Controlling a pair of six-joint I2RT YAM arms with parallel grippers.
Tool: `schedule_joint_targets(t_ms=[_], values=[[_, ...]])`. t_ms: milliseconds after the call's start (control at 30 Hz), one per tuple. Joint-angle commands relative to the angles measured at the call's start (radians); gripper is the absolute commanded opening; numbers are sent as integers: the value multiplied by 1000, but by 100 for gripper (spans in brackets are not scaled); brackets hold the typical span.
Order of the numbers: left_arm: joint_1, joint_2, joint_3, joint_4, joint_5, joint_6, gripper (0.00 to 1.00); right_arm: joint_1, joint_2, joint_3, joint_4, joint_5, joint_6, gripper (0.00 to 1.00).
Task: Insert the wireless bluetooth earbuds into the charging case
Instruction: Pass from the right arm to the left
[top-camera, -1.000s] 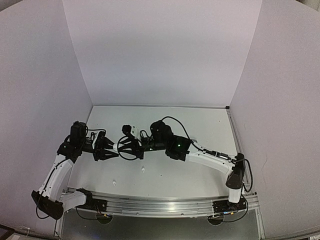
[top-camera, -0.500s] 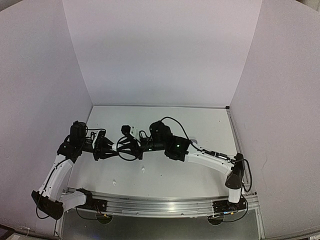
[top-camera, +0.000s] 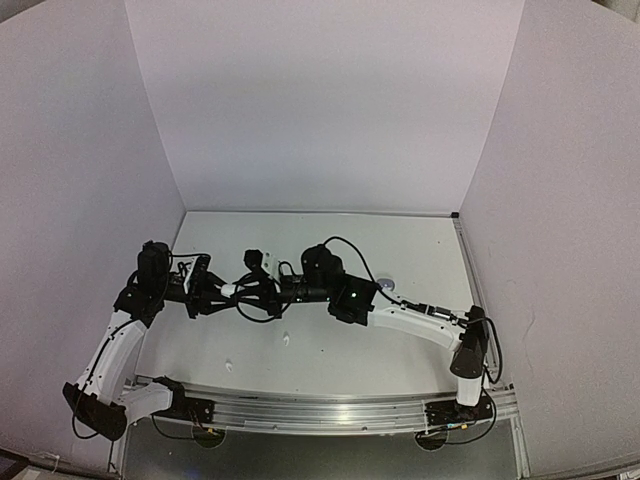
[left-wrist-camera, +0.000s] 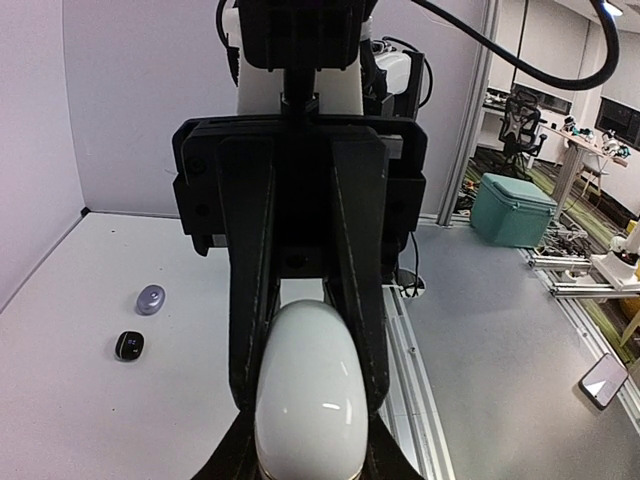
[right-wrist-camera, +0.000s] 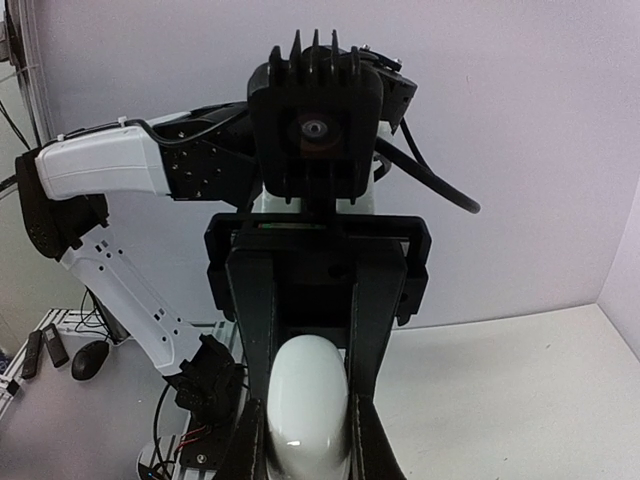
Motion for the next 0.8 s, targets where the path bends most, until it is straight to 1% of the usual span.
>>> schedule_joint_targets(t_ms=[0,333,767], values=[[-5,-14,-5,32,15,-13,29,4,-31,-13,66,32,-1,0],[-5,-15,-9,29,5,-7,31,3,-71,-42,66,57,-37,0],[-5,-11,-17,39,3,-6,32,-7,-104,-67,65,45,-26,0]])
